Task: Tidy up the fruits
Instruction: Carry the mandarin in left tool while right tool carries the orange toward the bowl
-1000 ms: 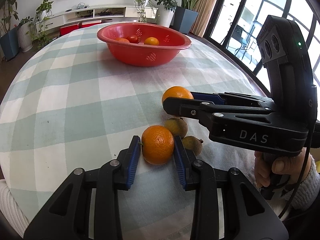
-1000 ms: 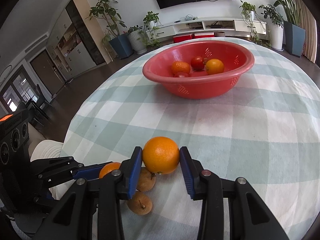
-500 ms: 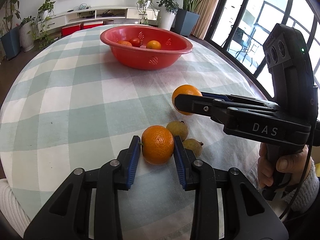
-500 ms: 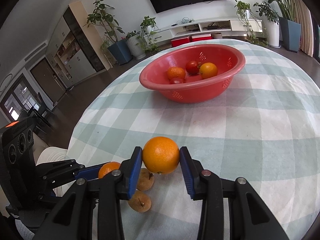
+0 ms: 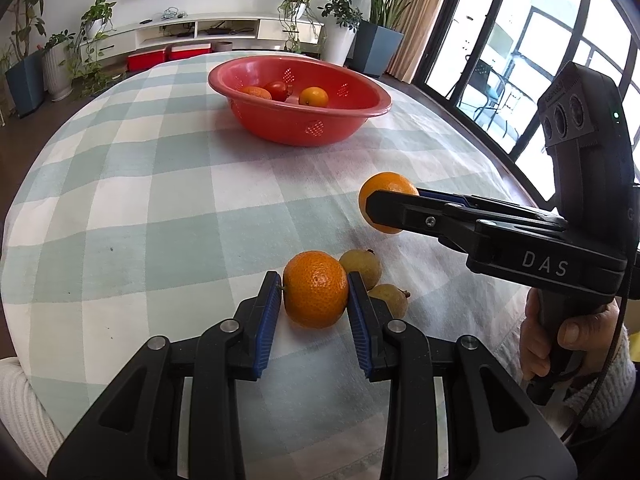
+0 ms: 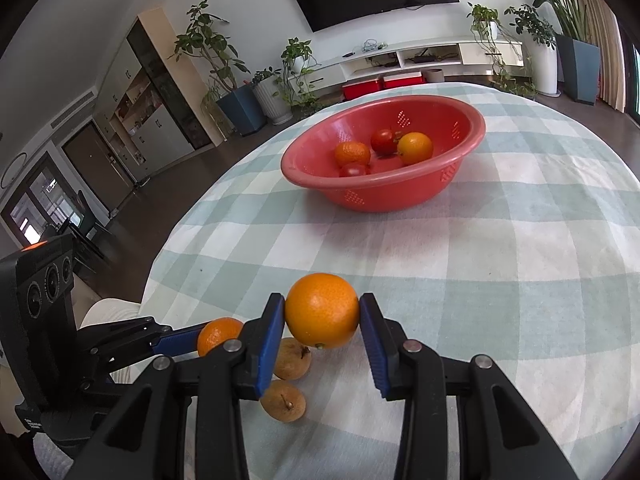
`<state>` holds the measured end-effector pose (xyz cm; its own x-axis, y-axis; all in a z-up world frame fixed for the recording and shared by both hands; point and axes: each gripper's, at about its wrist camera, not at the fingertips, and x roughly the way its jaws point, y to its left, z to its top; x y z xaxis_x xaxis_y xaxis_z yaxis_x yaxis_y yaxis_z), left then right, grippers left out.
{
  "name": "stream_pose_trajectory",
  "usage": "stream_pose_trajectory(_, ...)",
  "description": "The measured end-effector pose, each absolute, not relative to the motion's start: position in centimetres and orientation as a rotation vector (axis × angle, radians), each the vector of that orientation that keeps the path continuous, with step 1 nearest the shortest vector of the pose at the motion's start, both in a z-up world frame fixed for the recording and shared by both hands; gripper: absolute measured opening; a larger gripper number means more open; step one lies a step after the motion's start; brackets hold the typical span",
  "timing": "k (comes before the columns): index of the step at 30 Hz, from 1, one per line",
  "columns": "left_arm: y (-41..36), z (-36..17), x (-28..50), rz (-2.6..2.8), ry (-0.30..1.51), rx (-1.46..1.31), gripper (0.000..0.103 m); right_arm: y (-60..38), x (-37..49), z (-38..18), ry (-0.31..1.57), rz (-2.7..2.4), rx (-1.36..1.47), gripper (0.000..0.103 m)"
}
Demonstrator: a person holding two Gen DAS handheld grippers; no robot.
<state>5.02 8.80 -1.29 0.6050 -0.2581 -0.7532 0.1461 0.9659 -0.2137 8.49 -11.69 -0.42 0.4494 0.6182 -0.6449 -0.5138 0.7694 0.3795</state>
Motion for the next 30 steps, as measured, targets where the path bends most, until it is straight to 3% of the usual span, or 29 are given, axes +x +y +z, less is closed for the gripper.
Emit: stream_pose_trajectory(30,7.8,1.9,8.5,-0.232,0.842,-0.084,0.031,-13.2,9.4,3.3,0.746,0.682,0.151,0.041)
